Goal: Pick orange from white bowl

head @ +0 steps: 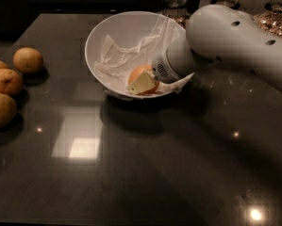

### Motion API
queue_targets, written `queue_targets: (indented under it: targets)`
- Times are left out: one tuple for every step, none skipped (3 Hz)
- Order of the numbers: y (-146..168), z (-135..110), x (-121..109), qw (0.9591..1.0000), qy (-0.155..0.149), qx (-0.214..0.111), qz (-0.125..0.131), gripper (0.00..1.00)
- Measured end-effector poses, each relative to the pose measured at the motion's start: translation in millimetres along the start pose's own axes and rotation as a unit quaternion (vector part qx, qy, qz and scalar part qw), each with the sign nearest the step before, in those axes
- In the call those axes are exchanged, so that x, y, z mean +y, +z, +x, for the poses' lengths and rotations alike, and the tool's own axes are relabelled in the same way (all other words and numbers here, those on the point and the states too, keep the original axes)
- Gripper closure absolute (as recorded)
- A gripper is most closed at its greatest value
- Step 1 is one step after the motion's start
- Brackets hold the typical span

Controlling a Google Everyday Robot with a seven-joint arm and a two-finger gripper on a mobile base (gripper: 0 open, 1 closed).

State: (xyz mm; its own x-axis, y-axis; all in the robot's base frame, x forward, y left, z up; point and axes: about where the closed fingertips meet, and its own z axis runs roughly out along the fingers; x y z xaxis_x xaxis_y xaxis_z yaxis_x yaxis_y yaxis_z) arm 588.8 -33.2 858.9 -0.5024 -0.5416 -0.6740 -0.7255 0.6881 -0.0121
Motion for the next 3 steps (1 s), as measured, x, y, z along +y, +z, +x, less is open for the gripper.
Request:
queue_targets:
  targets:
    - [-5.0,-1.9,2.9,1.0000,-0.006,-0.004,-0.005,0.99]
    - [-20.8,-20.3,5.4,0.9989,-0.039,-0.025,0.000,1.00]
    - [-40.3,-43.7,3.6,0.9952,-0.078,-0.059,-0.001,1.00]
